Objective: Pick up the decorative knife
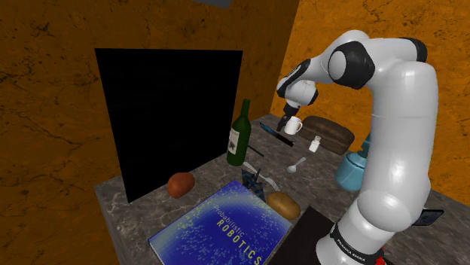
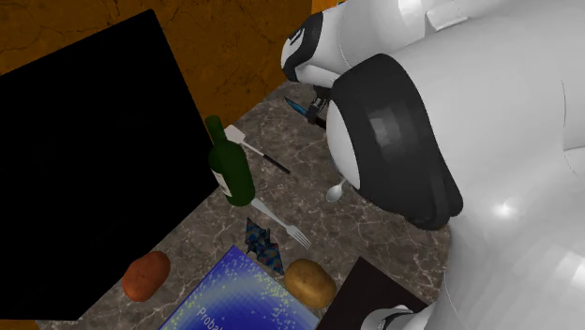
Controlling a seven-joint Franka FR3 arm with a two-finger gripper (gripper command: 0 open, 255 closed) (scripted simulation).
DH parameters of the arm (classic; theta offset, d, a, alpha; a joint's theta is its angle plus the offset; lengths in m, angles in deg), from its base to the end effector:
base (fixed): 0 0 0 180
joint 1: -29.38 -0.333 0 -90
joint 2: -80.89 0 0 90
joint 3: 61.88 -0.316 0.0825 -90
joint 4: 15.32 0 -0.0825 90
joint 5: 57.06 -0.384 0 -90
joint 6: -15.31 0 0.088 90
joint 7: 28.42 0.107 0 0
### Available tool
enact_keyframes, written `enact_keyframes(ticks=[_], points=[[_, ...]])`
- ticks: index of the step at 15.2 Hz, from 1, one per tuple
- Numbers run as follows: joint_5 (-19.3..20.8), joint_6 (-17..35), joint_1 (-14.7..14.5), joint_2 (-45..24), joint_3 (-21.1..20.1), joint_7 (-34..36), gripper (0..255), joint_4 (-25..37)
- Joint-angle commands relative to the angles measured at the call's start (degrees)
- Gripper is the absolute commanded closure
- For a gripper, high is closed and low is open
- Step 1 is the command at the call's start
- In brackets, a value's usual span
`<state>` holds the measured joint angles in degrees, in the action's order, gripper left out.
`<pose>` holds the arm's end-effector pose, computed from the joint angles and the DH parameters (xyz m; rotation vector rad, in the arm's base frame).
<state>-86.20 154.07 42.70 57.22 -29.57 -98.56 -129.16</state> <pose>0.4436 -0.4285 0.2935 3.1017 0.1694 0.2766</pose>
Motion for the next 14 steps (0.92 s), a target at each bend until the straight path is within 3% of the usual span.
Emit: enact_keyframes(ticks=[1,3,13,14], points=[[-2.7,-0.5,2.7,-4.4,-1.5,-2.1,0,4.2],[-4.8,-1.3,5.5,-8.9,-3.0,-3.6,0,8.9],[-8.0,2.1,7.4,-13.2,-5.5,-6.1,0,9.6],[-8.1,2.2,7.5,-13.3,-5.5,-6.1,255,9.6]])
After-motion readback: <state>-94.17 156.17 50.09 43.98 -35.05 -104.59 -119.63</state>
